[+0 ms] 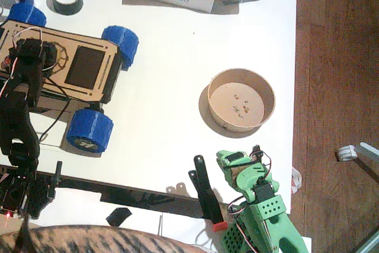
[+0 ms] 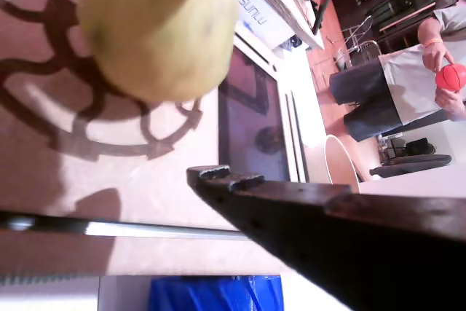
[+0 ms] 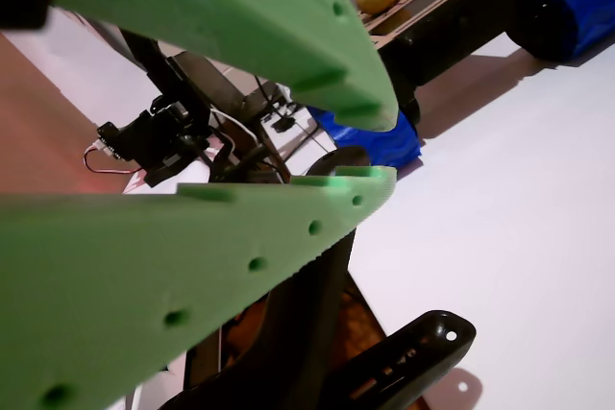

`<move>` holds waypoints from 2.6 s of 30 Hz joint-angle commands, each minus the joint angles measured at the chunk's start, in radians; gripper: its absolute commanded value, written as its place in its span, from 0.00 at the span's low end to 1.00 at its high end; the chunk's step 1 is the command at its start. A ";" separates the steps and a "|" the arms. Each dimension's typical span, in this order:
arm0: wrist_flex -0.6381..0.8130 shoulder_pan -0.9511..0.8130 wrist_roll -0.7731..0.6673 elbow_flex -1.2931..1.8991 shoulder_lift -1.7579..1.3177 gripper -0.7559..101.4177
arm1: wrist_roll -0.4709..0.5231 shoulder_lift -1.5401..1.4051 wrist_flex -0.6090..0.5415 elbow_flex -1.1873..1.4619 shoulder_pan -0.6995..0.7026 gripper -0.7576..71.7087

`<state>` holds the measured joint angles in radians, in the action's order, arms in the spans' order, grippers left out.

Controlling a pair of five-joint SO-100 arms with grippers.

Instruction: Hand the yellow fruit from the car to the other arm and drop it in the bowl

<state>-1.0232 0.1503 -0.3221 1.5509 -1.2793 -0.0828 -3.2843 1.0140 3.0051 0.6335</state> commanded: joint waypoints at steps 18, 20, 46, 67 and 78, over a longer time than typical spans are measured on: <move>0.103 -0.002 -0.005 -0.014 0.000 0.39 | 0.012 -0.008 0.003 -0.044 -0.002 0.01; 0.120 0.000 -0.005 -0.020 0.003 0.39 | 0.012 -0.008 0.003 -0.044 -0.002 0.01; 0.146 0.100 -0.003 -0.009 0.055 0.38 | 0.012 -0.008 0.003 -0.044 -0.002 0.01; 0.198 0.094 -0.002 -0.020 0.109 0.19 | 0.012 -0.008 0.003 -0.044 -0.002 0.01; 0.195 0.094 -0.002 -0.020 0.107 0.06 | 0.012 -0.008 0.003 -0.044 -0.002 0.01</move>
<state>-0.8360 0.2546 -0.3221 1.5493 -1.1628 -0.0828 -3.2843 1.0140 3.0051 0.6335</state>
